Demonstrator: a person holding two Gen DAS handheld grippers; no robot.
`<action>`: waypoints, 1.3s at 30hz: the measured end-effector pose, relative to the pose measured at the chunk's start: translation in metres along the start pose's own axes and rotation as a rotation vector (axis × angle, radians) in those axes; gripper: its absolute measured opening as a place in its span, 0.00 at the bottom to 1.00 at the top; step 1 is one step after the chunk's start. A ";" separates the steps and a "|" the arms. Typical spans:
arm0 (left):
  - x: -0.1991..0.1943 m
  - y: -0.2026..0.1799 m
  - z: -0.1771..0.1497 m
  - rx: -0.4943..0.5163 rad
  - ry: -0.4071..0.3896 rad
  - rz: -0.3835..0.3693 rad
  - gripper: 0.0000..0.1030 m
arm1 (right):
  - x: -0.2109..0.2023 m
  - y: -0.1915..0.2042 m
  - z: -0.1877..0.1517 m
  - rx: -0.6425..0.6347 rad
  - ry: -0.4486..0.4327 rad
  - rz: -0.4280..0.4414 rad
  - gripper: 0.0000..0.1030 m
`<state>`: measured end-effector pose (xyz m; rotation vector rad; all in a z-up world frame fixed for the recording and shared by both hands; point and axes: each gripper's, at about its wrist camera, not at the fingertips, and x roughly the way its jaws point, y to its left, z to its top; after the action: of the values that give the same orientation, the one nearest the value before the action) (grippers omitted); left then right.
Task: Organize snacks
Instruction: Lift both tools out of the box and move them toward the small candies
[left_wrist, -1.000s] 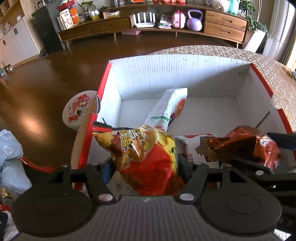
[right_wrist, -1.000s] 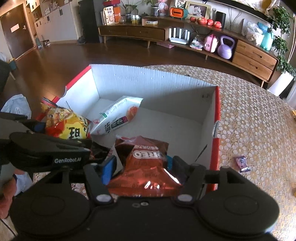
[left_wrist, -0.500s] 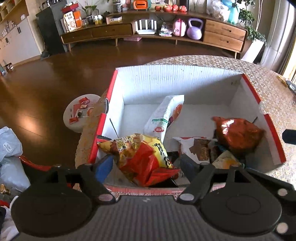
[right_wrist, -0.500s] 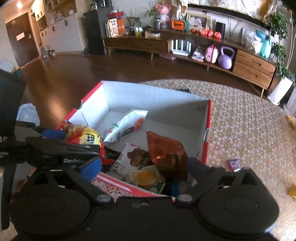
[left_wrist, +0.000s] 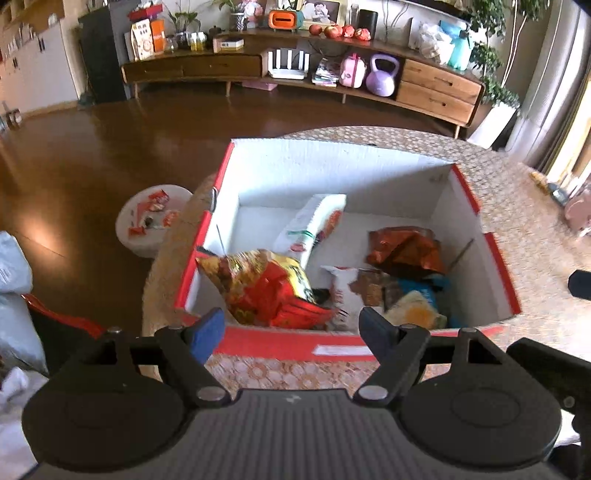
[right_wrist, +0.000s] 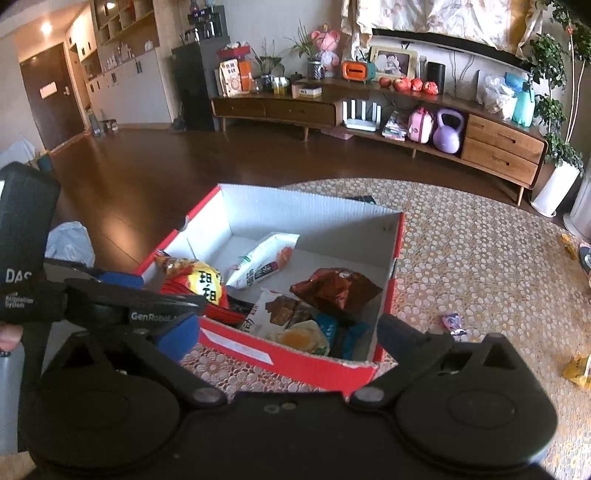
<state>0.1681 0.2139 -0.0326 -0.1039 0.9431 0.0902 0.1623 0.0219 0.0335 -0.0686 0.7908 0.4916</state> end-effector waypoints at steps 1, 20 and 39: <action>-0.002 -0.001 -0.002 -0.002 -0.002 -0.006 0.78 | -0.005 -0.002 -0.002 0.004 -0.007 0.001 1.00; -0.044 -0.072 -0.019 -0.001 -0.127 -0.203 1.00 | -0.073 -0.068 -0.047 0.096 -0.064 -0.015 1.00; -0.007 -0.208 -0.015 0.145 -0.095 -0.157 1.00 | -0.089 -0.200 -0.097 0.277 -0.065 -0.156 1.00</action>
<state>0.1775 0.0052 -0.0256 -0.0384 0.8405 -0.1175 0.1344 -0.2134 0.0025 0.1410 0.7768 0.2322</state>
